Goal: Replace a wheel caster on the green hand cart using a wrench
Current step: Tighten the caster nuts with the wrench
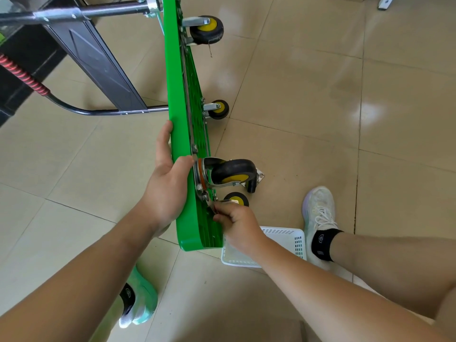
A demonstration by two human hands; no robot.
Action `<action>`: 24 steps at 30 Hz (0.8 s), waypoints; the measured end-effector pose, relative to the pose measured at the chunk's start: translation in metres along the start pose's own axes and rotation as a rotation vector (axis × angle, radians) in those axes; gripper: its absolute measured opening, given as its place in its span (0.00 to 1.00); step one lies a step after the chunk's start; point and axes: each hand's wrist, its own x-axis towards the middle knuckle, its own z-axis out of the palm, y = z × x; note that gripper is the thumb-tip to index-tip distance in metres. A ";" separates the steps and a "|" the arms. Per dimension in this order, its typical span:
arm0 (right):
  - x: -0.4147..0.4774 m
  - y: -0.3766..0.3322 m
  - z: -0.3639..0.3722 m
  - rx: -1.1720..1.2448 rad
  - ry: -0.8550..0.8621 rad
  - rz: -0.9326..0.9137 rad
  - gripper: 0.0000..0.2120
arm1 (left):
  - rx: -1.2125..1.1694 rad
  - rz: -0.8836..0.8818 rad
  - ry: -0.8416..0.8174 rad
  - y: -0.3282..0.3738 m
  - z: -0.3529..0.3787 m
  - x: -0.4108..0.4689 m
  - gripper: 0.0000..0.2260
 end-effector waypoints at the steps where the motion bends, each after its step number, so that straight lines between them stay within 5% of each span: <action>1: -0.008 -0.004 -0.001 0.025 -0.025 0.044 0.15 | 0.002 0.001 0.003 0.000 0.000 0.000 0.30; 12: -0.065 -0.083 0.000 0.529 0.074 0.388 0.08 | 0.019 -0.027 -0.025 0.004 -0.003 -0.005 0.32; 18: -0.074 -0.084 -0.008 0.571 0.045 0.445 0.07 | 0.016 -0.038 -0.038 0.008 -0.003 -0.008 0.32; 24: -0.080 -0.045 -0.013 0.355 0.040 0.383 0.14 | 0.009 -0.039 -0.036 0.007 -0.002 -0.007 0.32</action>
